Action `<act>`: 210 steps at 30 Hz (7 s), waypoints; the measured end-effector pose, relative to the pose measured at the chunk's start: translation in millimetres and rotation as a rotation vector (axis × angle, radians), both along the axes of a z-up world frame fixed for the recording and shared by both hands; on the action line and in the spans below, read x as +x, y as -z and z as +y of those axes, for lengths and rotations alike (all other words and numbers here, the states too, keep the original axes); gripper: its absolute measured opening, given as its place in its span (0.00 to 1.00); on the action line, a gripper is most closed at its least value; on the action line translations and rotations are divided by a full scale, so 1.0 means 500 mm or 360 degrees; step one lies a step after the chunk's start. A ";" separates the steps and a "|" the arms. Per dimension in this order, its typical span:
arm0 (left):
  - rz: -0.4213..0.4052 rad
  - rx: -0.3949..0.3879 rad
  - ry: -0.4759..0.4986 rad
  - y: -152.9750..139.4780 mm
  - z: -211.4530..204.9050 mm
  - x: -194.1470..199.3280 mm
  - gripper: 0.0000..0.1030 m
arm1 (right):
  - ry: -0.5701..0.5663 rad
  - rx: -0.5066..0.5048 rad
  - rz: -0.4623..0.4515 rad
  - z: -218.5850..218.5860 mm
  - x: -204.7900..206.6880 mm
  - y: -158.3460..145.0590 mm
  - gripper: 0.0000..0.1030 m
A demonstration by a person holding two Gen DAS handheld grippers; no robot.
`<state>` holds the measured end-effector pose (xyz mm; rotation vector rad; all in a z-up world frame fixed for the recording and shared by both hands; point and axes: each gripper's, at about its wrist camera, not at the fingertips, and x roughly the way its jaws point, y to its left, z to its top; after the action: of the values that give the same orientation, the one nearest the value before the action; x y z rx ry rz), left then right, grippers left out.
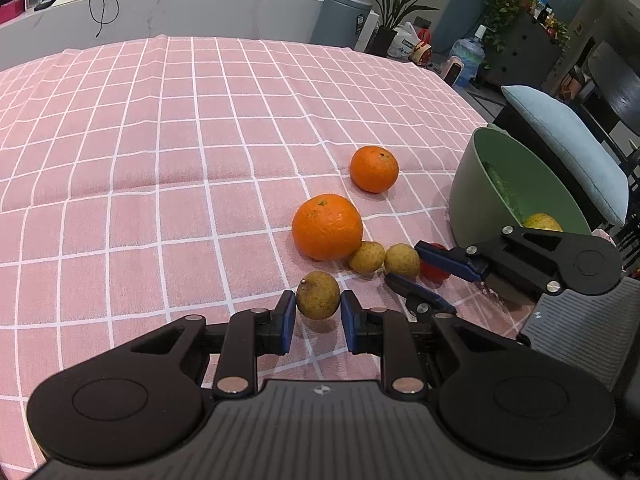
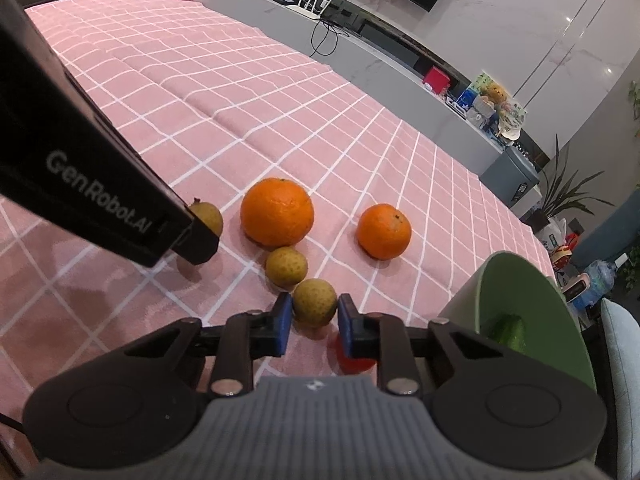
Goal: Organize fruits
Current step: 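Grasp a small brown fruit with the left tool while the right tool grasps another, then carry both small brown fruits into the green colander and open both tools, then withdraw both tools from the colander toward the remaining oranges, then grasp an orange with the left tool while the right tool grasps another orange, then carry both oranges into the green colander and open both tools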
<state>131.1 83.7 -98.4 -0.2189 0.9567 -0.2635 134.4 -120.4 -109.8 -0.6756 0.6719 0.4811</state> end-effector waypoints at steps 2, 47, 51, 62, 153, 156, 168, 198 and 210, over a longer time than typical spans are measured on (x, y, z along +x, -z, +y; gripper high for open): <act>-0.0012 0.0002 -0.0001 -0.004 -0.002 -0.004 0.26 | -0.0005 0.0014 -0.0010 0.003 -0.008 -0.011 0.19; -0.0135 0.0229 0.0407 -0.102 -0.359 0.115 0.26 | 0.0554 0.0408 0.0072 -0.326 0.060 -0.142 0.19; -0.0105 0.0243 0.0415 -0.087 -0.360 0.124 0.26 | 0.0562 0.0395 0.0129 -0.329 0.075 -0.122 0.19; -0.0065 0.0226 0.0391 -0.065 -0.347 0.136 0.26 | 0.0539 0.0374 0.0142 -0.328 0.086 -0.104 0.19; -0.0059 -0.0037 0.0018 0.010 -0.029 0.109 0.49 | 0.0024 0.0143 0.0007 -0.040 -0.013 -0.054 0.38; -0.0077 -0.0029 0.0000 0.005 -0.026 0.107 0.48 | 0.0001 0.0129 -0.0021 -0.039 -0.008 -0.065 0.38; -0.0187 -0.0046 -0.0195 -0.029 0.031 0.093 0.47 | 0.0066 -0.0007 -0.0034 0.003 0.082 -0.054 0.38; -0.0276 -0.0086 -0.0191 -0.038 0.041 0.074 0.47 | 0.0241 0.0079 0.0044 0.014 0.113 -0.070 0.36; -0.0276 -0.0160 -0.0101 -0.088 -0.008 0.021 0.47 | 0.0287 0.0357 -0.0018 -0.095 0.002 -0.193 0.36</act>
<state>141.8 79.8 -54.5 -0.3128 0.7643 -0.2680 135.3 -167.7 -13.5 -0.4020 0.6502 0.3785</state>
